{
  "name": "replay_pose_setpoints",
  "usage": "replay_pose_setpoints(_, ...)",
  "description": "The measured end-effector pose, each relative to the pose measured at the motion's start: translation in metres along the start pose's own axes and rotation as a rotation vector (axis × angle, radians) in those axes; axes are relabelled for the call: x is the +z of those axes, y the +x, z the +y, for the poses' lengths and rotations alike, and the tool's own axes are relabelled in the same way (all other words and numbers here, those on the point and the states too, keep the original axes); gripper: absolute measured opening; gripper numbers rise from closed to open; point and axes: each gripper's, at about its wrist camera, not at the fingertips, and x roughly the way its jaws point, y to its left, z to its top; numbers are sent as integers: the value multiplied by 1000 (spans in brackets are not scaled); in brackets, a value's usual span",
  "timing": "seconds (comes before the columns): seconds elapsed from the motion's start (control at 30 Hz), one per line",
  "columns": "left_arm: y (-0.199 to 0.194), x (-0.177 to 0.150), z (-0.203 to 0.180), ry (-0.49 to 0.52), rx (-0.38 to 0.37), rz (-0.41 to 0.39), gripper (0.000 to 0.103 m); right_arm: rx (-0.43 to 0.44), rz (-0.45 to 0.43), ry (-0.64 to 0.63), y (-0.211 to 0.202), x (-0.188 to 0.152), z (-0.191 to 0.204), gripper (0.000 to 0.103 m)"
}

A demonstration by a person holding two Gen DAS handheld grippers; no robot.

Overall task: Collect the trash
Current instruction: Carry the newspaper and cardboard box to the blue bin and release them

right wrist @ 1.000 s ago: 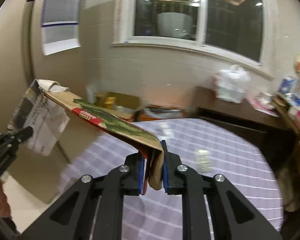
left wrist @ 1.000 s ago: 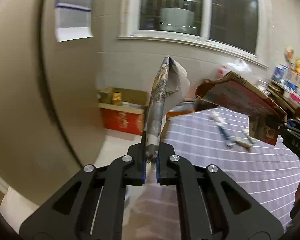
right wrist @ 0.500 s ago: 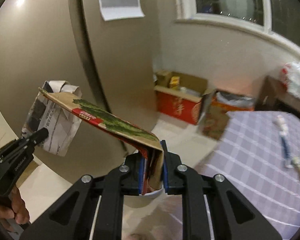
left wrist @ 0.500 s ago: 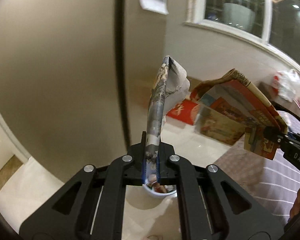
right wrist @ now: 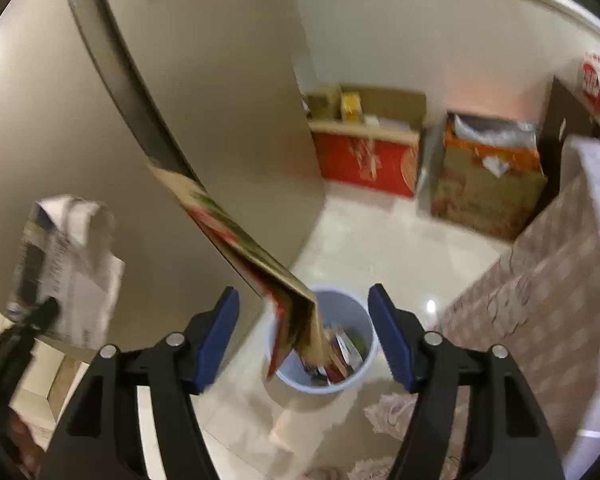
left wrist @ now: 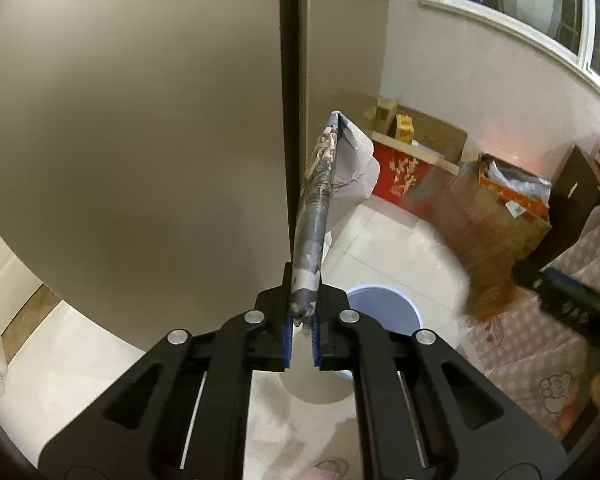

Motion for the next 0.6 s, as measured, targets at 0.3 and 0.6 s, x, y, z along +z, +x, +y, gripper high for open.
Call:
replay_pose_setpoints(0.3, 9, 1, -23, 34, -59, 30, 7, -9, -14, -7, -20, -20, -4, 69)
replay_pose_setpoints(0.6, 4, 1, -46, 64, -113, 33, 7, 12, -104, 12, -64, -17, -3, 74)
